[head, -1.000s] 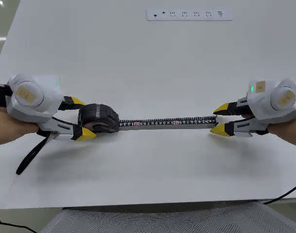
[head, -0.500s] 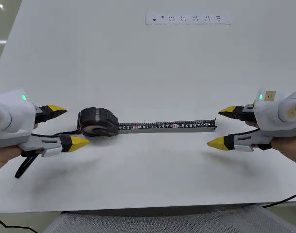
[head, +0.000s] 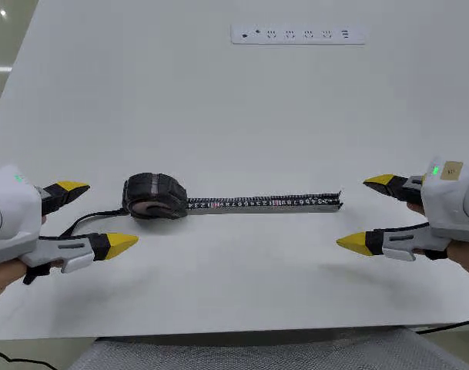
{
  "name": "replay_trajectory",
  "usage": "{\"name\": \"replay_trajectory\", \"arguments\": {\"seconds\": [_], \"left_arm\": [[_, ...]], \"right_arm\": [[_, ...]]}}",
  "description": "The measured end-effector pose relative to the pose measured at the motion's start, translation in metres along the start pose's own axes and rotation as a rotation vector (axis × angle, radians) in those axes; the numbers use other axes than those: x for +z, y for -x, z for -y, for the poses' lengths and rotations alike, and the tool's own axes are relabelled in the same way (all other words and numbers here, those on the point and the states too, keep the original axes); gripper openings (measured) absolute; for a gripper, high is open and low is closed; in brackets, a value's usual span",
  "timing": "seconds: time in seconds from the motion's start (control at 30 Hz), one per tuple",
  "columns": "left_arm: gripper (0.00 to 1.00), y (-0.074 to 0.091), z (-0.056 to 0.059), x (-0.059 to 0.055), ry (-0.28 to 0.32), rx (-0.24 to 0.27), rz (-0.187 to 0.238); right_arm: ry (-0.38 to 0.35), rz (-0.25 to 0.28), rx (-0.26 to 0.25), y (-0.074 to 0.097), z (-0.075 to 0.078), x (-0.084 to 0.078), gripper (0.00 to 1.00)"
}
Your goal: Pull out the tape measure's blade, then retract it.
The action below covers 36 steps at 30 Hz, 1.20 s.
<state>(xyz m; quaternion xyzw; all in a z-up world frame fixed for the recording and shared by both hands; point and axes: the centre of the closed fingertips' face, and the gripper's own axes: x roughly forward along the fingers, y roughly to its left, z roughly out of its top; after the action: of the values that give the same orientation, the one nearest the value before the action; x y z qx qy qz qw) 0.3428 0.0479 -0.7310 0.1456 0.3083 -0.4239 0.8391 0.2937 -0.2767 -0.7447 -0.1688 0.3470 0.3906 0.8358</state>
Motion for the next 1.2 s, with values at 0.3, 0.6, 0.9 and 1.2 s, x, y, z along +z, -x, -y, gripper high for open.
{"name": "replay_trajectory", "arguments": {"seconds": [0.3,0.6,0.9,1.2], "left_arm": [[0.7,0.014,0.012,-0.012,0.005,0.041,0.02],[0.74,0.024,0.022,-0.018,0.033,0.067,0.04],[0.78,0.035,0.03,-0.027,0.075,0.072,0.037],[0.82,0.046,0.038,-0.038,0.119,0.088,0.036]], "right_arm": [[-0.03,0.021,-0.037,0.011,-0.003,-0.001,0.68],[-0.072,0.037,-0.058,0.023,-0.009,-0.006,0.71],[-0.095,0.04,-0.066,0.032,-0.019,-0.013,0.74],[-0.113,0.059,-0.083,0.039,-0.028,-0.022,0.79]]}}
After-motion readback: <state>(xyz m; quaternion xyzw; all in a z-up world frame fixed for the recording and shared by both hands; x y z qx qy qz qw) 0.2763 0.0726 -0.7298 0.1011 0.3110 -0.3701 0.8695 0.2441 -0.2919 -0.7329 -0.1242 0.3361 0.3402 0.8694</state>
